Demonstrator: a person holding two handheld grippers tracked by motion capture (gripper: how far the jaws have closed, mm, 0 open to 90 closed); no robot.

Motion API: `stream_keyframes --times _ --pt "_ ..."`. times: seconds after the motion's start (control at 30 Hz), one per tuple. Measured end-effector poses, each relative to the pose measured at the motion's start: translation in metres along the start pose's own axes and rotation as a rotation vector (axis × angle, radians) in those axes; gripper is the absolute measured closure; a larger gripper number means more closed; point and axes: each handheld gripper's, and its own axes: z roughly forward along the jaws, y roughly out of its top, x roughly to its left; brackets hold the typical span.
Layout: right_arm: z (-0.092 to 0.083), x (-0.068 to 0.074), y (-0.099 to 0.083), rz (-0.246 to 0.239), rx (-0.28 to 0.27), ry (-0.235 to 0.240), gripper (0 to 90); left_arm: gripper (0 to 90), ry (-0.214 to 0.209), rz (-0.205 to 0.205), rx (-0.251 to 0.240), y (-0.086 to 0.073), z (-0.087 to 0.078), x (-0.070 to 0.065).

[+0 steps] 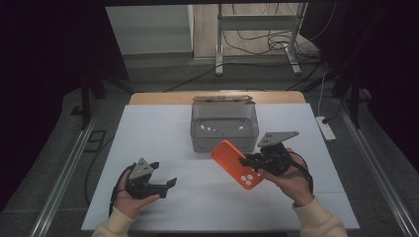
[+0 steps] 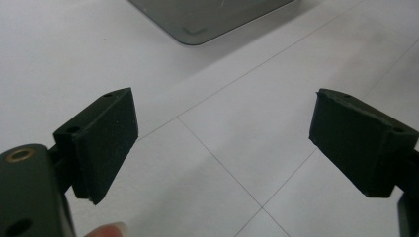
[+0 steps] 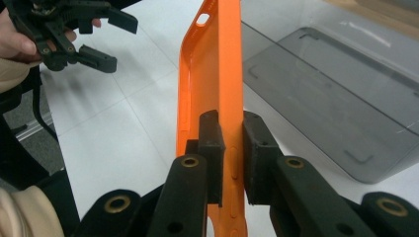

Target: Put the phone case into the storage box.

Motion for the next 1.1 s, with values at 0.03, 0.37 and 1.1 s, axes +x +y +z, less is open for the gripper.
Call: stream_keyframes --times 0.03,0.37,1.1 --pt "0.000 0.000 0.001 -0.005 -0.004 -0.002 80.4 11.4 -0.001 -0.001 0.001 0.000 0.000 0.000" --pt "-0.002 0.000 0.006 0.003 -0.009 -0.026 80.4 11.2 -0.014 0.006 0.006 0.000 0.001 -0.001" --pt "-0.007 -0.008 0.011 0.034 -0.051 -0.063 80.4 11.4 0.007 0.005 0.009 0.000 0.001 0.002"
